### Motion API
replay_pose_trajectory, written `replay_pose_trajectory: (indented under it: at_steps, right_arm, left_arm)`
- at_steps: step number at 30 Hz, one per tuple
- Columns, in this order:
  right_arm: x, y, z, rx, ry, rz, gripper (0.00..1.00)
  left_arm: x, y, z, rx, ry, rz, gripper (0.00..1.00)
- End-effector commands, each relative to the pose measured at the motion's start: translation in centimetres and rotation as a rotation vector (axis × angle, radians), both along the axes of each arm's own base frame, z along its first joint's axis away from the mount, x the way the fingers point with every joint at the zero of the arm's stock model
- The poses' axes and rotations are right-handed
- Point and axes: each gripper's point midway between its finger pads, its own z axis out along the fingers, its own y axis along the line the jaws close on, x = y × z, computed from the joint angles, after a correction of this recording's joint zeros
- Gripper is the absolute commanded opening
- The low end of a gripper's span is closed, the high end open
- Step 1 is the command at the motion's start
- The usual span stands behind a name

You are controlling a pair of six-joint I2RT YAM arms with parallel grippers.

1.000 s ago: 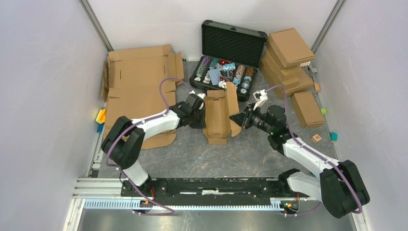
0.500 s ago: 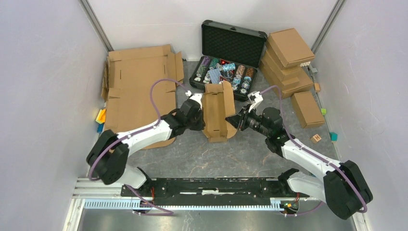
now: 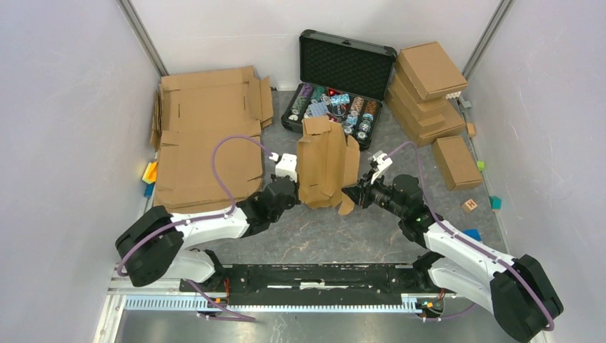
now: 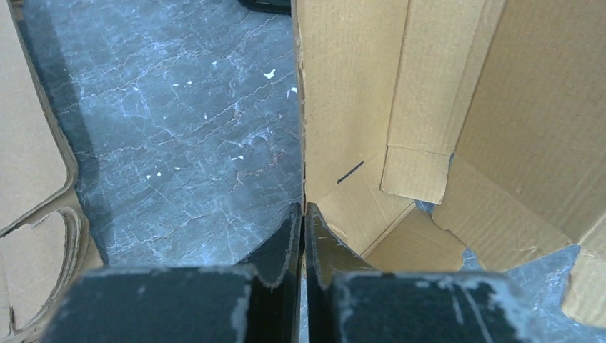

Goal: Fold the paper box

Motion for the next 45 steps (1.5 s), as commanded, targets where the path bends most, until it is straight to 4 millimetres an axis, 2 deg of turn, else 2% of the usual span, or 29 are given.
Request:
replay_pose_trajectory:
  at_steps: [1, 6, 10, 16, 19, 27, 32, 42, 45]
  right_arm:
    - [0.0, -0.9, -1.3, -0.065, -0.02, -0.025, 0.24]
    - [-0.5, -1.8, -3.0, -0.123, -0.009, -0.035, 0.25]
    - [-0.6, -2.5, -3.5, -0.175, -0.014, -0.05, 0.26]
    - [0.0, -4.8, -5.1, -0.305, 0.003, -0.143, 0.27]
    - [0.0, -5.3, -5.4, -0.354, -0.009, -0.155, 0.27]
    - [-1.4, -3.8, -4.8, -0.368, -0.073, -0.072, 0.28]
    - [-2.5, -3.2, -5.8, -0.352, -0.041, -0.026, 0.28]
    - [-5.0, -1.9, -7.4, -0.182, 0.096, -0.001, 0.27]
    - [-5.3, -2.1, -8.0, -0.162, 0.11, -0.016, 0.26]
  left_arm:
    - [1.4, -0.1, 2.4, 0.035, -0.196, 0.07, 0.02]
    - [0.9, -0.4, 1.0, 0.02, -0.211, 0.081, 0.02]
    - [0.9, -0.8, 0.1, 0.027, -0.198, 0.082, 0.02]
    - [0.5, -1.0, -1.0, 0.037, -0.212, 0.074, 0.02]
    - [0.1, -1.6, -1.8, 0.057, -0.211, 0.05, 0.02]
    - [-1.0, -2.1, -3.5, 0.09, -0.219, 0.048, 0.02]
    - [-1.3, -2.5, -4.0, 0.073, -0.205, 0.036, 0.05]
    - [-2.2, -3.4, -4.3, 0.058, -0.218, 0.015, 0.07]
    - [-2.3, -3.7, -4.2, 0.066, -0.212, 0.001, 0.13]
